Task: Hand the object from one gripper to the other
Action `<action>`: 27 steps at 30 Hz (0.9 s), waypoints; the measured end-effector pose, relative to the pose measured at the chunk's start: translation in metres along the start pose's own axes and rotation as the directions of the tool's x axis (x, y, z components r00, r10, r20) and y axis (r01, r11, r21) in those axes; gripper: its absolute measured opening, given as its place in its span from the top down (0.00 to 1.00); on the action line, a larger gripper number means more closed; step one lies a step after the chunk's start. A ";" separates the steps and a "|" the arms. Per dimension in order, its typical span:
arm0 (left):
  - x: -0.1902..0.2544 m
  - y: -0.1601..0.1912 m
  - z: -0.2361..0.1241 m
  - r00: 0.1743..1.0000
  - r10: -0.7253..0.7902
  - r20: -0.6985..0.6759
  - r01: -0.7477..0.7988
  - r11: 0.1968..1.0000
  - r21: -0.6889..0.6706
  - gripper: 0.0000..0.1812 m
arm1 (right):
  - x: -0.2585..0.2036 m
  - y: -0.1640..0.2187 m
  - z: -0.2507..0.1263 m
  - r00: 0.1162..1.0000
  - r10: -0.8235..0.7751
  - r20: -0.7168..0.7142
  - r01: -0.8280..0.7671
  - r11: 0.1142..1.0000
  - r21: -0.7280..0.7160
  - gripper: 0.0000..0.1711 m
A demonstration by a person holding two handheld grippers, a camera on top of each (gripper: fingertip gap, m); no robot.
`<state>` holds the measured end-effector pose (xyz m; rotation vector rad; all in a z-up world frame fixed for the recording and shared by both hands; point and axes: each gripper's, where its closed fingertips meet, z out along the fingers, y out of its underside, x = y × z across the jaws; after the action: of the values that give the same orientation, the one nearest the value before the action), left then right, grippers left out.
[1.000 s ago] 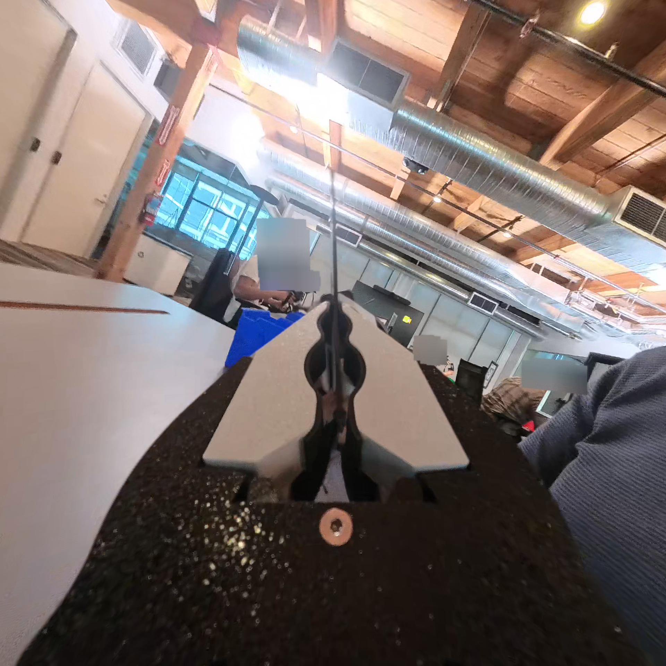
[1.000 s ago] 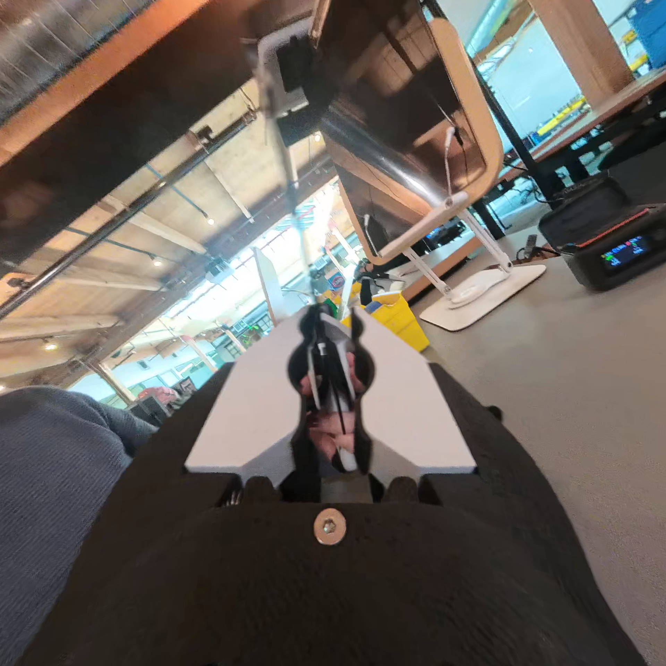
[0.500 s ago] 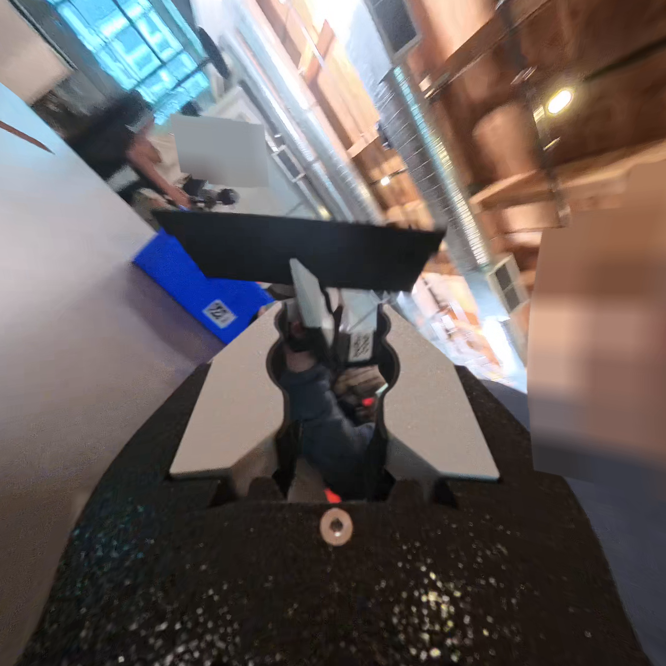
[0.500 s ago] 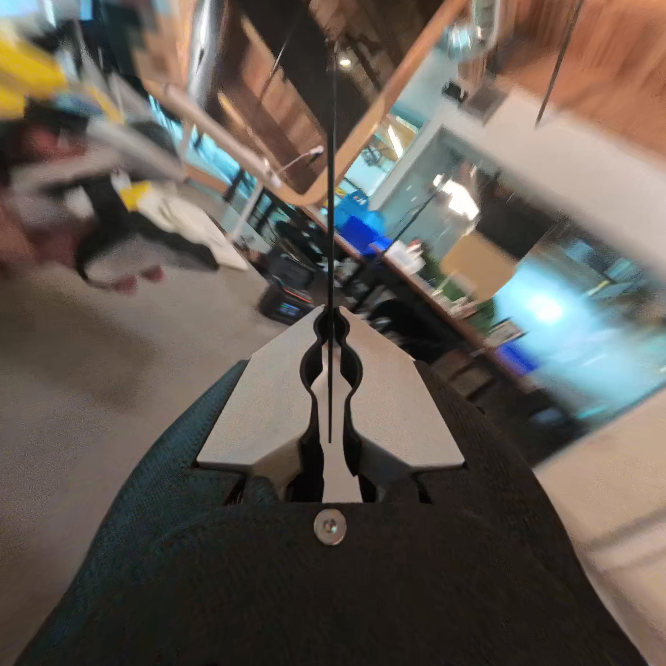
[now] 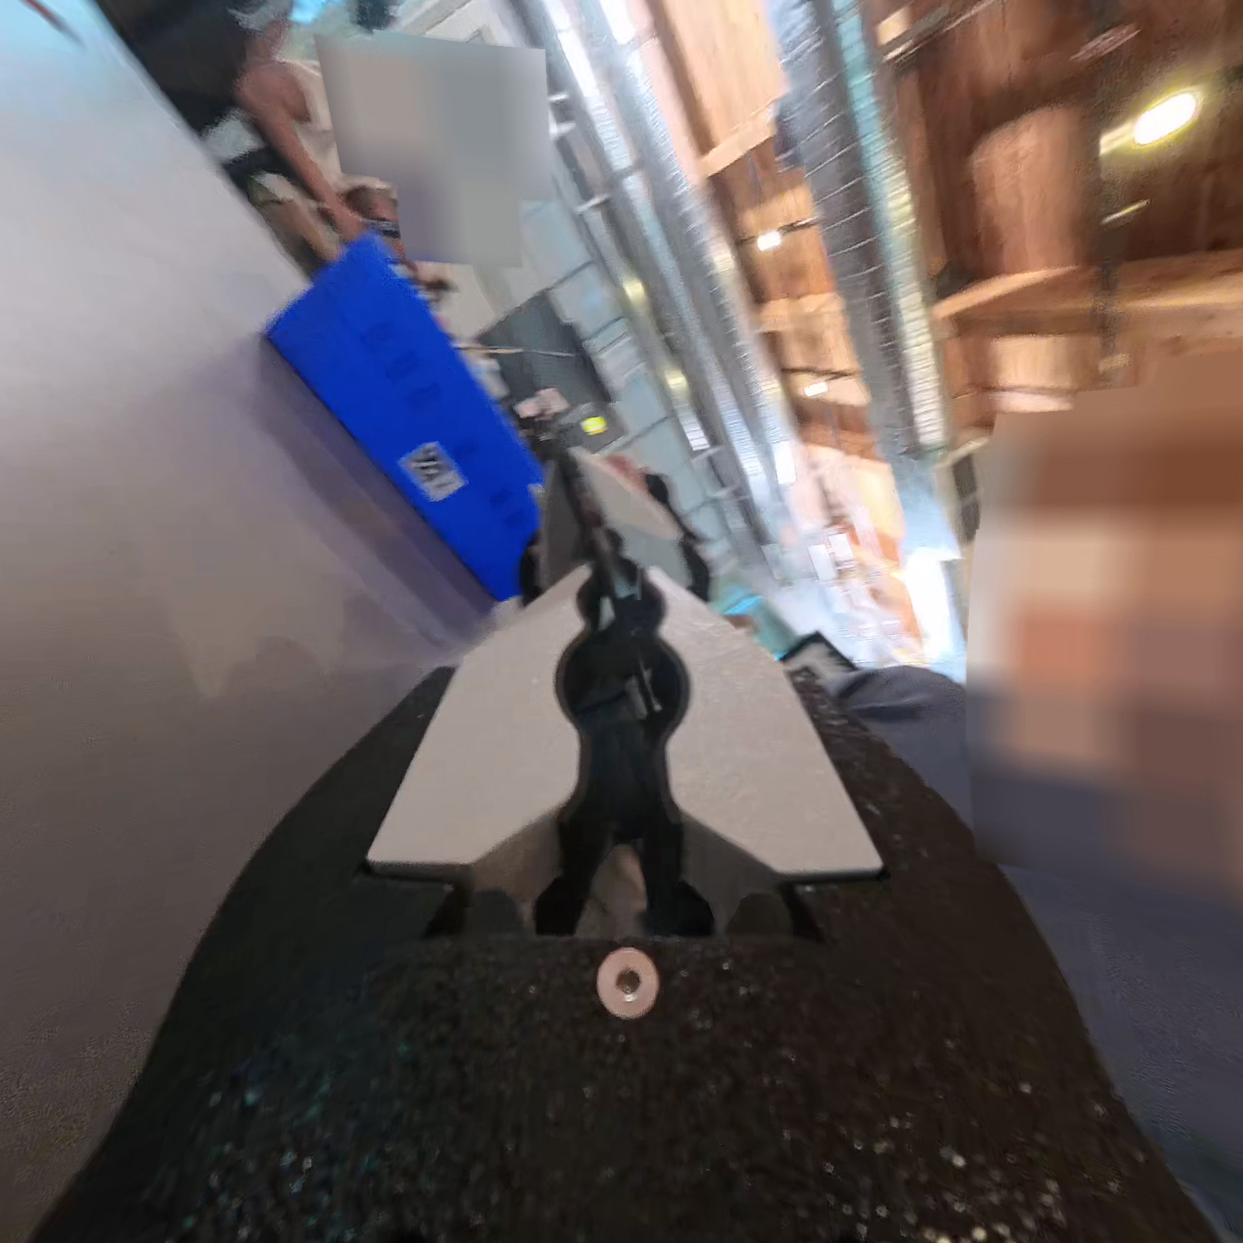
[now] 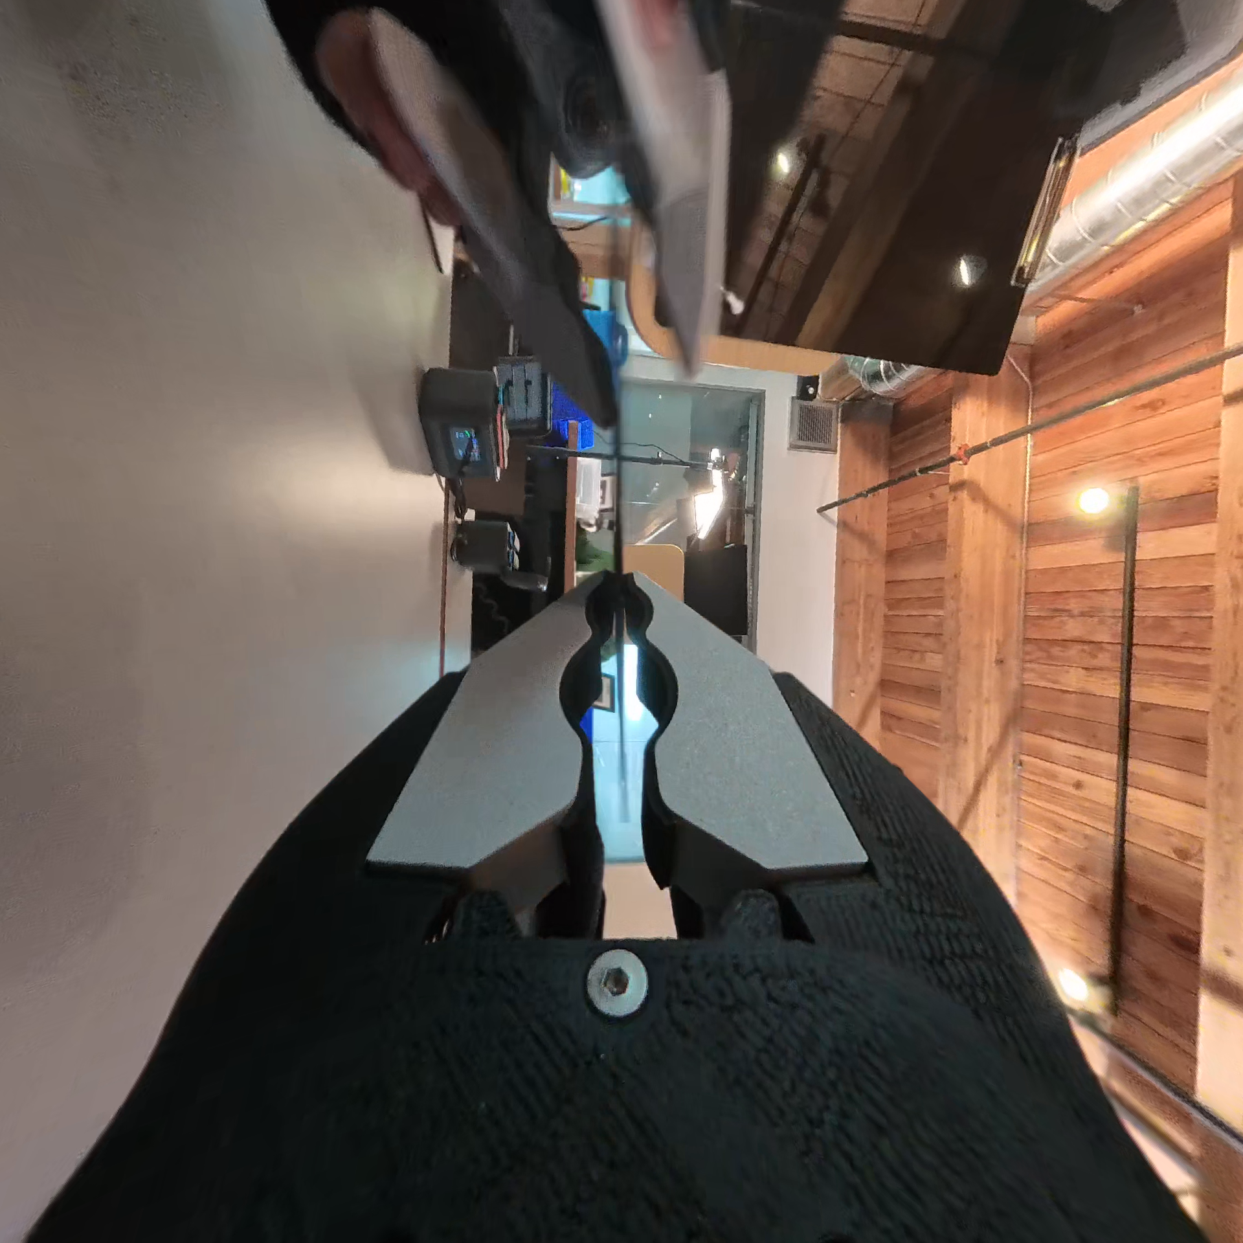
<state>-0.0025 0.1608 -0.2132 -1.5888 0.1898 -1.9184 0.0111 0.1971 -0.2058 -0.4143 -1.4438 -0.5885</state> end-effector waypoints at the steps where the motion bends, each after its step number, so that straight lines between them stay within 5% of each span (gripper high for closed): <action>1: -0.009 0.001 -0.002 0.996 0.058 0.065 -0.057 0.998 -0.011 1.00 | 0.000 -0.001 0.000 0.999 0.047 0.010 -0.047 0.999 0.011 0.97; 4: 0.000 -0.016 -0.007 0.982 0.177 0.068 -0.182 0.980 0.073 1.00 | -0.003 0.001 0.005 0.912 0.403 0.082 -0.405 0.914 0.015 0.66; 7: 0.000 -0.029 -0.013 0.942 0.307 0.140 -0.325 0.936 0.138 1.00 | 0.007 0.003 0.008 0.623 0.767 0.156 -0.778 0.628 0.023 0.39; 12: 0.035 -0.044 -0.015 0.904 0.426 0.035 -0.414 0.851 0.322 1.00 | 0.029 0.008 0.008 -0.002 0.964 0.265 -1.000 -0.006 0.012 0.38; 15: 0.035 -0.031 -0.005 0.869 0.493 0.036 -0.485 0.837 0.253 1.00 | 0.046 -0.013 -0.003 -0.437 0.743 0.506 -0.885 -0.455 -0.096 0.54; 17: 0.033 -0.023 0.002 0.842 0.537 0.045 -0.534 0.819 0.210 1.00 | 0.056 -0.020 -0.010 -0.612 0.505 0.609 -0.738 -0.640 -0.211 0.61; 20: 0.027 -0.014 0.009 0.830 0.555 0.061 -0.558 0.818 0.140 1.00 | 0.058 -0.017 -0.014 -0.663 0.391 0.639 -0.659 -0.710 -0.249 0.85; 23: 0.020 -0.019 0.009 0.894 0.441 0.082 -0.449 0.882 0.145 0.97 | 0.045 -0.009 -0.008 -0.626 0.524 0.577 -0.732 -0.650 -0.205 1.00; 25: 0.015 -0.025 0.006 0.932 0.351 0.092 -0.362 0.919 0.155 0.72 | 0.042 0.000 -0.006 -0.552 0.648 0.525 -0.808 -0.572 -0.144 1.00; 27: 0.010 -0.032 0.002 0.947 0.297 0.122 -0.315 0.933 0.172 0.59 | 0.040 0.010 -0.005 -0.402 0.799 0.448 -0.905 -0.421 -0.061 1.00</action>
<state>-0.0134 0.1814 -0.1890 -1.4257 0.1967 -1.5698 0.0218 0.1968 -0.1655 -1.3088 -0.7972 1.3877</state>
